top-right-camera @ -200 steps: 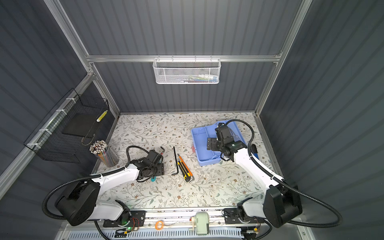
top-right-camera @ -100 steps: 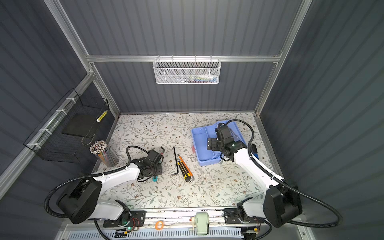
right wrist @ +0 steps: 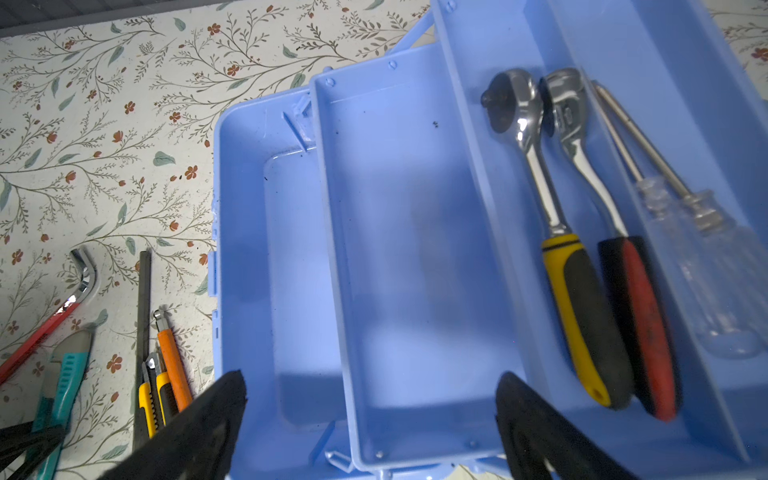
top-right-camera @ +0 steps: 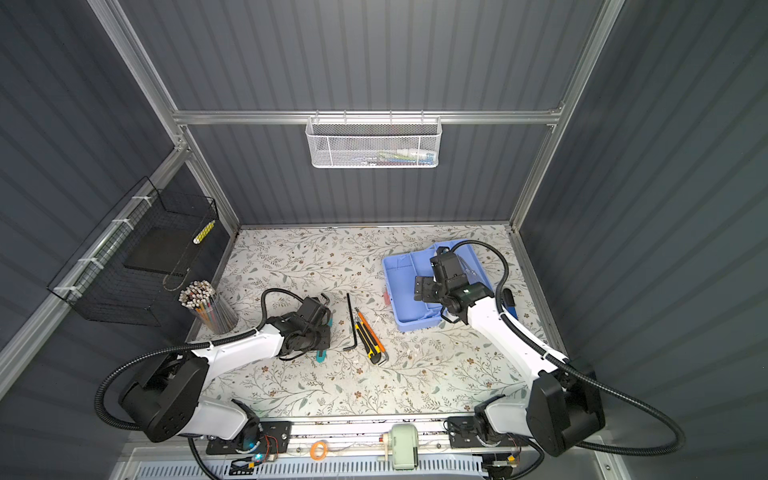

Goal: Pack the tool kit
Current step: 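Hand the teal box cutter from the left gripper to the right gripper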

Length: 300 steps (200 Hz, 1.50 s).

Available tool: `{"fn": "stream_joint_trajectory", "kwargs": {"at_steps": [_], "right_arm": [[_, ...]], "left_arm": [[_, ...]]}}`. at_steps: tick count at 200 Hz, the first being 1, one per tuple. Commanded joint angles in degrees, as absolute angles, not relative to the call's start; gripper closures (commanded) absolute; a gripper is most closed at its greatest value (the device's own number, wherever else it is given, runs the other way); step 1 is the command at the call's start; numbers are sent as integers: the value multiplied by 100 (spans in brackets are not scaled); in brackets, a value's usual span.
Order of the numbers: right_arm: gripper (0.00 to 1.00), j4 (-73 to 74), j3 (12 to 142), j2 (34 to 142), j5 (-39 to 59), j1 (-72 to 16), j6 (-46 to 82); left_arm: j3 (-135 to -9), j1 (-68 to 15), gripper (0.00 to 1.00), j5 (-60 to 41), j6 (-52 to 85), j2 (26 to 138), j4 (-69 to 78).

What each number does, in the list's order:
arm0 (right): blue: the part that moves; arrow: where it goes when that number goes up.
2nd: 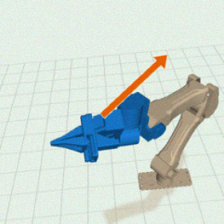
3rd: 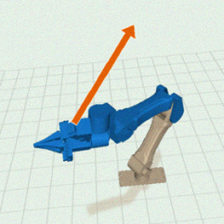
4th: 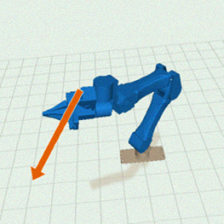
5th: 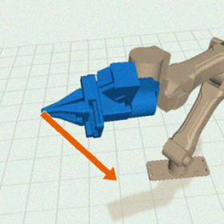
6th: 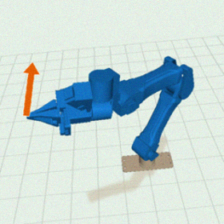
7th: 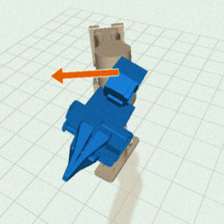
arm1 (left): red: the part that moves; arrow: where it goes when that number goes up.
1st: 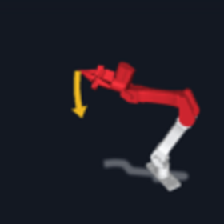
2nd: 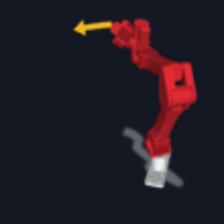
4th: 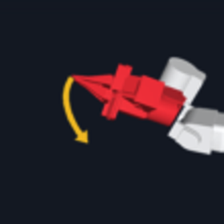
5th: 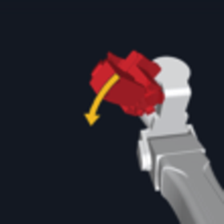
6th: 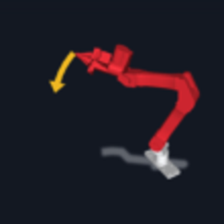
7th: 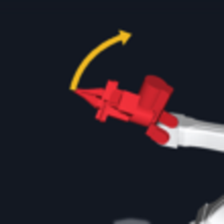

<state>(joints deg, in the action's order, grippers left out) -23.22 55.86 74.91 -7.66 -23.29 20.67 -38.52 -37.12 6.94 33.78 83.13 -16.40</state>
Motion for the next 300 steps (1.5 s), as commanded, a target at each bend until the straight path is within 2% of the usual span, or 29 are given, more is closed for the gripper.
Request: {"fn": "stream_joint_trajectory", "kwargs": {"at_steps": [1, 66, 128, 180, 282, 300], "right_arm": [[6, -2259, 5495, 7346, -658, -2311, 2171], [14, -1849, 5501, 7416, -150, -2497, 2239], [22, -1208, 5537, 7809, 505, -2848, 2818], [28, -576, 5642, 8328, 1117, -3173, 3196], [38, -148, 5877, 8857, 1581, -3449, 3489], [45, -78, 5889, 8868, 1614, -3455, 3540]], "left_arm": [[-3901, -3774, 81, 352, 3341, 8373, -1787], [-4278, -3994, 81, 478, 3496, 7921, -1696], [-4825, -4238, 81, 441, 3568, 7931, -1441], [-5089, -4390, 81, 34, 3610, 8166, -738], [-5366, -4654, 81, -589, 3454, 8428, 25], [-5383, -4664, 81, -765, 3425, 8478, 176]]}}
